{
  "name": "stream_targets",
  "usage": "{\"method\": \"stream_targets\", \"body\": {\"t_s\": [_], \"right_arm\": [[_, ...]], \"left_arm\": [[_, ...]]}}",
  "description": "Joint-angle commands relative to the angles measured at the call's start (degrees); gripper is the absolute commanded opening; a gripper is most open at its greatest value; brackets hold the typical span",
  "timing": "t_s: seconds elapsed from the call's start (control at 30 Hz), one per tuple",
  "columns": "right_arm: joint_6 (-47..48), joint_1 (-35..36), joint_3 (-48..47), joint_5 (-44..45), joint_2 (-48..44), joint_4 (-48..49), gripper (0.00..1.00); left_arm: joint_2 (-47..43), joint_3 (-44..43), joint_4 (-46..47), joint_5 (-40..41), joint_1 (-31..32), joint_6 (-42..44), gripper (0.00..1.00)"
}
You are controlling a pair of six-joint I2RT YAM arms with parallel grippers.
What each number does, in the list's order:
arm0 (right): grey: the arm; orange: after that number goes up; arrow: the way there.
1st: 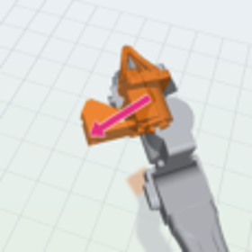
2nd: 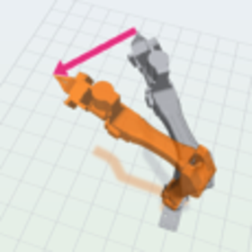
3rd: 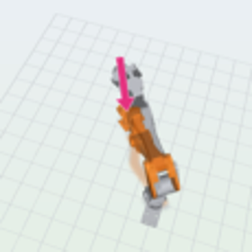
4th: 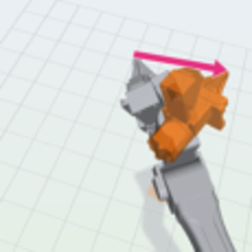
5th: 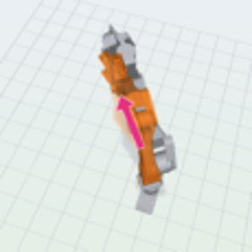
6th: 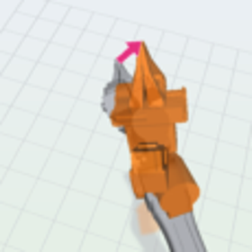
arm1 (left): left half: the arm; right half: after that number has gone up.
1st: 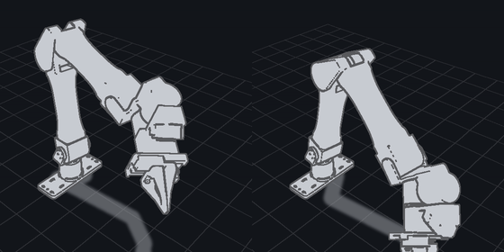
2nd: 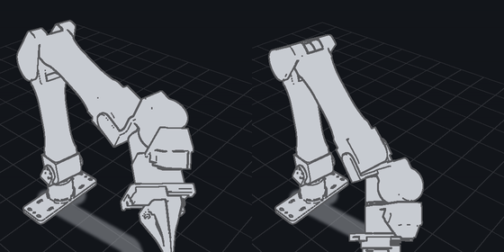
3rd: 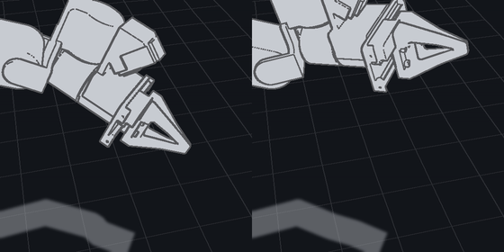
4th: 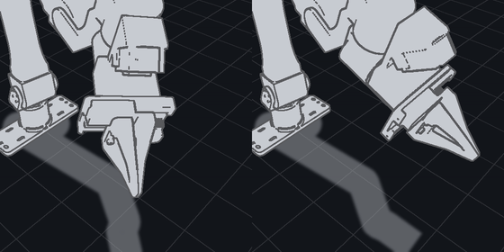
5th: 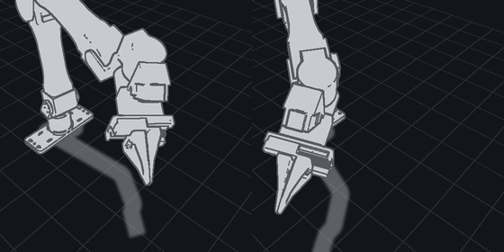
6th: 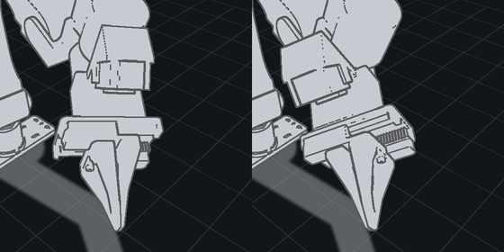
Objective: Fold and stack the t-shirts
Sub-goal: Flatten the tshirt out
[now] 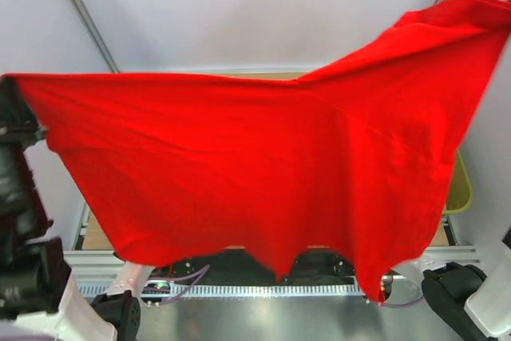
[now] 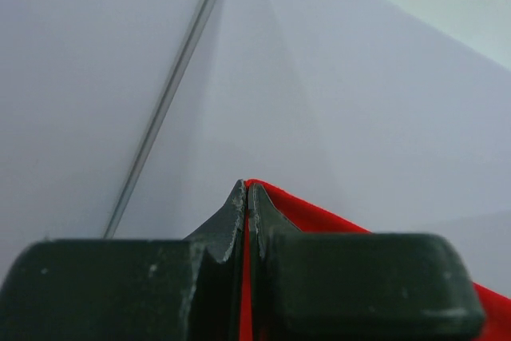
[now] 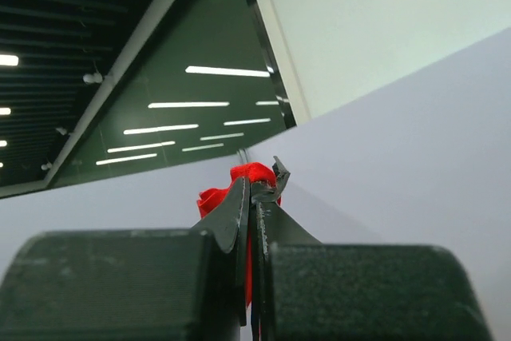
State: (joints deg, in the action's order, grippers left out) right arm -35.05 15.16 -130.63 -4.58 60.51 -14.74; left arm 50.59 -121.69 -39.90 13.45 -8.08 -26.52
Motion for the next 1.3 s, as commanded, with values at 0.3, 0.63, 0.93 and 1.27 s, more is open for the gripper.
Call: {"method": "stream_targets", "body": {"t_s": [0.3,0.63,0.93,1.27], "right_arm": [[2.87,-0.22,38.20,3.52,7.95,0.14,0.01],[5.43,-1.53,54.34,8.97,26.65,12.18,0.01],[7.53,-4.17,38.01,6.25,48.98,12.11,0.01],[8.50,-4.52,23.41,5.37,58.49,4.91,0.01]], "left_arm": [[8.46,41.23,11.75,-1.59,0.25,2.09,0.00],[35.60,54.98,20.56,-0.80,0.17,1.12,0.00],[56.02,40.39,17.74,-2.56,0.08,1.39,0.00],[58.13,35.12,16.88,-2.03,0.17,2.62,0.00]]}}
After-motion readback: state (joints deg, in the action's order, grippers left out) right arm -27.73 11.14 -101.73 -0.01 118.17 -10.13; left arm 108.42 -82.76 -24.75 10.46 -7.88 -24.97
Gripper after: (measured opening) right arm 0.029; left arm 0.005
